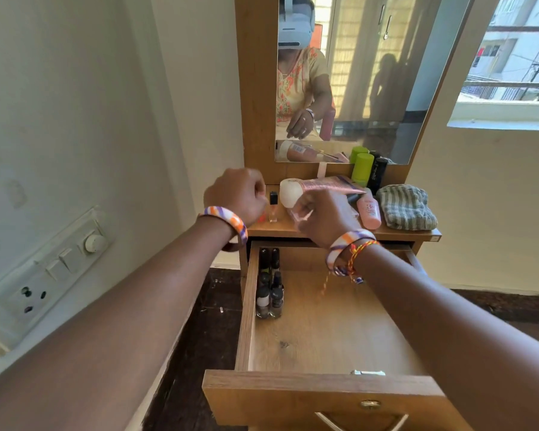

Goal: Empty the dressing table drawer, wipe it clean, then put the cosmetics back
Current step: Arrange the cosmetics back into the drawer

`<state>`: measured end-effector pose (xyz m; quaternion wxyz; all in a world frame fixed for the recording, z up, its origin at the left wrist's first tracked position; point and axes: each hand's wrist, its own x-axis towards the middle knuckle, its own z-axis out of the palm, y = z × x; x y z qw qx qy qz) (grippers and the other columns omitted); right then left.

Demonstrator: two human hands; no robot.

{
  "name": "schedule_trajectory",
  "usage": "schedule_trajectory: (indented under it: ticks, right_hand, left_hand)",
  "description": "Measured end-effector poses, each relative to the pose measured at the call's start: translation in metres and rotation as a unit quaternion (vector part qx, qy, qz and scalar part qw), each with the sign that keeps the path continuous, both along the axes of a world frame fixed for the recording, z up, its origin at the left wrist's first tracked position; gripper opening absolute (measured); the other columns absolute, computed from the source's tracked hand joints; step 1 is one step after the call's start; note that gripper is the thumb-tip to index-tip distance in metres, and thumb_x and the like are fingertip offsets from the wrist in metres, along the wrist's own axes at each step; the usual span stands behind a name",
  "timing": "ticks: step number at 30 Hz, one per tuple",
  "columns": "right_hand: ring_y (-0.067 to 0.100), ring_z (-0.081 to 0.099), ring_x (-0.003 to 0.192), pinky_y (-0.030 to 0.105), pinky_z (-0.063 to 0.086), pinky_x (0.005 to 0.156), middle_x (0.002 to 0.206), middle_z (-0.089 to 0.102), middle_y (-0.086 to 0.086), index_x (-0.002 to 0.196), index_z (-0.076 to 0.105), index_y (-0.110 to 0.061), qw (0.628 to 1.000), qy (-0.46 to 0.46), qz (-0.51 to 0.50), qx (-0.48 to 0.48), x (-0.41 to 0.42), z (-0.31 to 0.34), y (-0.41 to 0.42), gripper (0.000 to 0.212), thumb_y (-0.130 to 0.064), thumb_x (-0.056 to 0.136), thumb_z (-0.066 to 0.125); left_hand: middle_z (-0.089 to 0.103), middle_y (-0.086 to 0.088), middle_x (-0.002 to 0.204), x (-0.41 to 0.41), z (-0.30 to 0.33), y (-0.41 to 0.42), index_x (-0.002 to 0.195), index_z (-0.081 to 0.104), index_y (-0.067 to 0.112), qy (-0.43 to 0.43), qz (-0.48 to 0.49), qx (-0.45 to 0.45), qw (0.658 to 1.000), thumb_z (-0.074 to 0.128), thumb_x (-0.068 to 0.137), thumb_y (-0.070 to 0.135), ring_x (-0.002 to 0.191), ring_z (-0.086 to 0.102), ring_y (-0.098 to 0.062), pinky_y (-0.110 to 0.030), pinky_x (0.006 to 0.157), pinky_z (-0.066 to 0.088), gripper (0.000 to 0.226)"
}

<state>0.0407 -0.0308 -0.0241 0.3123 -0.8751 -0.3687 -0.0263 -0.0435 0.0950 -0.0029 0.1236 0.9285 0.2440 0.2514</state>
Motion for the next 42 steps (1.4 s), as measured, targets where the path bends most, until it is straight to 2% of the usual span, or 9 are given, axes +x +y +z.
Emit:
schedule_trajectory:
  ticks: [5, 10, 13, 20, 28, 32, 35, 38, 42]
  right_hand:
    - [0.021, 0.059, 0.106, 0.024, 0.043, 0.079, 0.116, 0.064, 0.003, 0.115, 0.062, -0.014, 0.995, -0.085, 0.032, -0.032, 0.007, 0.018, 0.023, 0.036, -0.002, 0.082, 0.063]
    - [0.026, 0.048, 0.123, 0.037, 0.046, 0.092, 0.127, 0.058, 0.009, 0.131, 0.051, -0.019, 0.984, -0.130, 0.049, -0.110, 0.012, 0.015, 0.045, 0.048, -0.005, 0.086, 0.059]
    - [0.026, 0.048, 0.121, 0.037, 0.045, 0.093, 0.124, 0.059, 0.010, 0.130, 0.053, -0.017, 0.980, -0.141, 0.054, -0.127, 0.013, 0.010, 0.050, 0.043, -0.009, 0.088, 0.057]
    - [0.026, 0.055, 0.114, 0.035, 0.049, 0.093, 0.121, 0.061, 0.011, 0.124, 0.059, -0.014, 0.986, -0.125, 0.051, -0.093, 0.009, 0.005, 0.047, 0.033, -0.010, 0.091, 0.055]
    - [0.021, 0.063, 0.100, 0.028, 0.052, 0.082, 0.112, 0.068, 0.003, 0.112, 0.067, -0.017, 0.997, -0.057, 0.057, -0.019, 0.010, 0.011, 0.012, 0.029, -0.009, 0.085, 0.060]
    - [0.012, 0.057, 0.089, 0.010, 0.041, 0.067, 0.097, 0.064, -0.008, 0.106, 0.070, -0.019, 0.995, -0.067, 0.061, -0.043, 0.018, 0.016, -0.030, 0.026, -0.012, 0.082, 0.063]
    - [0.020, 0.059, 0.092, 0.033, 0.052, 0.082, 0.098, 0.068, -0.004, 0.100, 0.073, -0.022, 0.995, -0.071, 0.040, -0.049, 0.030, 0.010, -0.062, 0.024, -0.014, 0.079, 0.066]
    - [0.018, 0.060, 0.085, 0.025, 0.051, 0.071, 0.102, 0.068, 0.003, 0.104, 0.072, -0.019, 0.995, -0.050, 0.015, -0.088, 0.042, 0.001, -0.091, 0.027, -0.016, 0.077, 0.071]
    - [0.020, 0.065, 0.091, 0.026, 0.052, 0.079, 0.102, 0.071, 0.003, 0.102, 0.074, -0.020, 0.992, -0.003, -0.040, -0.117, 0.059, -0.018, -0.123, 0.026, -0.015, 0.077, 0.071]
  left_hand:
    - [0.058, -0.010, 0.128, 0.017, 0.020, 0.017, 0.129, 0.053, 0.013, 0.070, 0.014, -0.009, 0.997, 0.069, 0.083, 0.022, 0.112, 0.058, -0.029, -0.033, 0.087, 0.047, 0.050]
    - [0.048, -0.014, 0.139, 0.035, 0.012, 0.027, 0.141, 0.037, 0.010, 0.179, -0.016, -0.052, 0.982, 0.075, 0.077, 0.017, 0.122, 0.051, -0.031, -0.035, 0.095, 0.044, 0.074]
    - [0.053, -0.015, 0.133, 0.041, -0.001, 0.029, 0.138, 0.042, 0.009, 0.177, -0.024, -0.061, 0.982, 0.074, 0.077, 0.015, 0.117, 0.054, -0.031, -0.035, 0.093, 0.045, 0.068]
    - [0.066, -0.014, 0.109, 0.041, -0.013, 0.025, 0.104, 0.066, 0.007, 0.086, -0.008, -0.047, 0.995, 0.060, 0.086, 0.007, 0.097, 0.062, -0.030, -0.030, 0.077, 0.046, 0.019]
    - [0.068, -0.013, 0.103, 0.026, -0.001, -0.010, 0.099, 0.068, 0.006, 0.052, -0.056, -0.046, 0.996, 0.062, 0.086, 0.012, 0.094, 0.063, -0.027, -0.027, 0.073, 0.042, 0.016]
    - [0.068, -0.010, 0.103, 0.027, 0.006, -0.041, 0.097, 0.070, 0.007, 0.073, -0.110, -0.050, 0.990, 0.066, 0.082, 0.012, 0.094, 0.063, -0.025, -0.026, 0.074, 0.046, 0.016]
    - [0.065, -0.008, 0.105, 0.036, -0.001, -0.070, 0.093, 0.071, 0.008, 0.099, -0.139, -0.059, 0.984, 0.066, 0.081, 0.014, 0.086, 0.057, -0.019, -0.024, 0.069, 0.042, 0.014]
    - [0.067, -0.010, 0.102, 0.052, -0.020, -0.098, 0.096, 0.071, 0.007, 0.127, -0.166, -0.066, 0.976, 0.065, 0.082, 0.016, 0.093, 0.062, -0.024, -0.029, 0.075, 0.049, 0.018]
    - [0.067, -0.004, 0.101, 0.079, -0.053, -0.125, 0.096, 0.070, 0.013, 0.153, -0.168, -0.085, 0.970, 0.066, 0.083, 0.020, 0.089, 0.061, -0.017, -0.030, 0.077, 0.052, 0.015]
